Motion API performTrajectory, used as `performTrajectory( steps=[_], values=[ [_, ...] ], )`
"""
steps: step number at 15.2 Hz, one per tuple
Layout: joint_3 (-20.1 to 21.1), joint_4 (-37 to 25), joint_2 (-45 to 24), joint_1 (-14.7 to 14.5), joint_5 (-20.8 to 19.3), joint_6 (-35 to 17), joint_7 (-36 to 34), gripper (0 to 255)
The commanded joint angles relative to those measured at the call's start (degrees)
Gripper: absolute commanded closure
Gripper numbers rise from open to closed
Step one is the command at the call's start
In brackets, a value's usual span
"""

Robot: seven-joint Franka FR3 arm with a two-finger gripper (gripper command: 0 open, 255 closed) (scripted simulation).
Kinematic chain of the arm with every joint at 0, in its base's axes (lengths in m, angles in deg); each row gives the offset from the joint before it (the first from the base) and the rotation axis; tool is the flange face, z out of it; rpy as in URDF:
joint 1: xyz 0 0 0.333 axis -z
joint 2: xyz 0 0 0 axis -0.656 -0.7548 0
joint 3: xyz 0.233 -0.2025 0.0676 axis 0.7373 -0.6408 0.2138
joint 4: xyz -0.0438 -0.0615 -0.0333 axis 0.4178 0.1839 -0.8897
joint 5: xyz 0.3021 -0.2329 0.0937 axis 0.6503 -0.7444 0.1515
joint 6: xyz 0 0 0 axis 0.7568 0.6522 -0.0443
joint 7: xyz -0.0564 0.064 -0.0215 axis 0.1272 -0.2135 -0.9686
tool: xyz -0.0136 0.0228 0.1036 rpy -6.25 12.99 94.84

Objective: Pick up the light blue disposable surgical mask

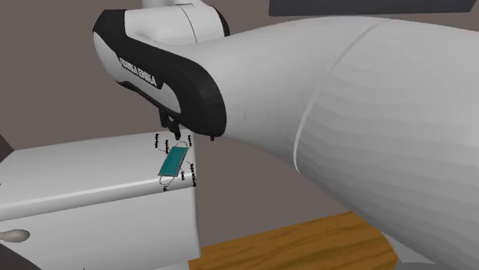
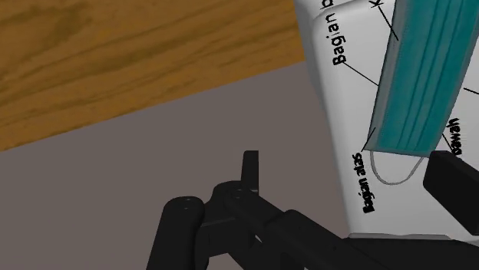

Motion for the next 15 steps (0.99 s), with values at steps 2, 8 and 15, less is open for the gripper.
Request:
performTrajectory(
  steps=[2, 8, 15],
  values=[
    [1.86, -9.71, -7.86, -3.23, -5.47, 3.57, -4.80, 0],
    [1.39, -2.70, -5.87, -2.33, -4.21, -1.86, -4.49, 0],
    [1.34, -1.11, -5.50, -2.17, -4.00, -3.15, -4.49, 255]
  ],
)
